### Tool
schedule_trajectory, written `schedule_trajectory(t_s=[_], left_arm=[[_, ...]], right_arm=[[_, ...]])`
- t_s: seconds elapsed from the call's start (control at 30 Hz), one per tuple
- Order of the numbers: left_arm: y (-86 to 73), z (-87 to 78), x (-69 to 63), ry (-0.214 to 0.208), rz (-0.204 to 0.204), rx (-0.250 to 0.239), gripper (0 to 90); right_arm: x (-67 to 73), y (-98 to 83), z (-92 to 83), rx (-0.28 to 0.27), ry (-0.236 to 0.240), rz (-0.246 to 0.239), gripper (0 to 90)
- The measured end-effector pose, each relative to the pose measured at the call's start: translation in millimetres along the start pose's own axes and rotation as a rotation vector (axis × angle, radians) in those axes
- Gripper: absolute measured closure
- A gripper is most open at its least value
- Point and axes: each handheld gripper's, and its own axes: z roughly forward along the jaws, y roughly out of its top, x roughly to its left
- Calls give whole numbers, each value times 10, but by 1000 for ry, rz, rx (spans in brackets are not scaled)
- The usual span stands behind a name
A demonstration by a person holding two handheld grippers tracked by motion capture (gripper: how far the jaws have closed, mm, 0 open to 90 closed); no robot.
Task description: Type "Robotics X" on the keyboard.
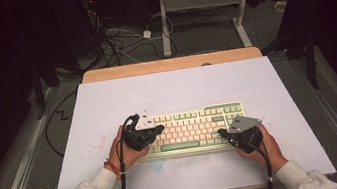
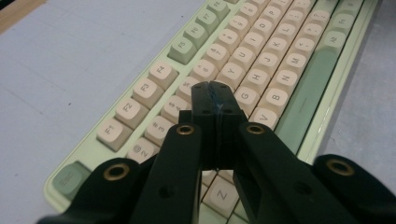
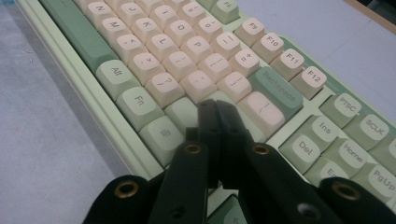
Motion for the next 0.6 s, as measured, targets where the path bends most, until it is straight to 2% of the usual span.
schedule_trajectory(t_s=[0.37,0.6], left_arm=[[110,224,-20,-12,23,55,880],[131,272,-12,-6,32,71,880]], right_arm=[[-1,-3,1,-3,0,-2,900],[1,-3,0,-3,-1,-3,900]])
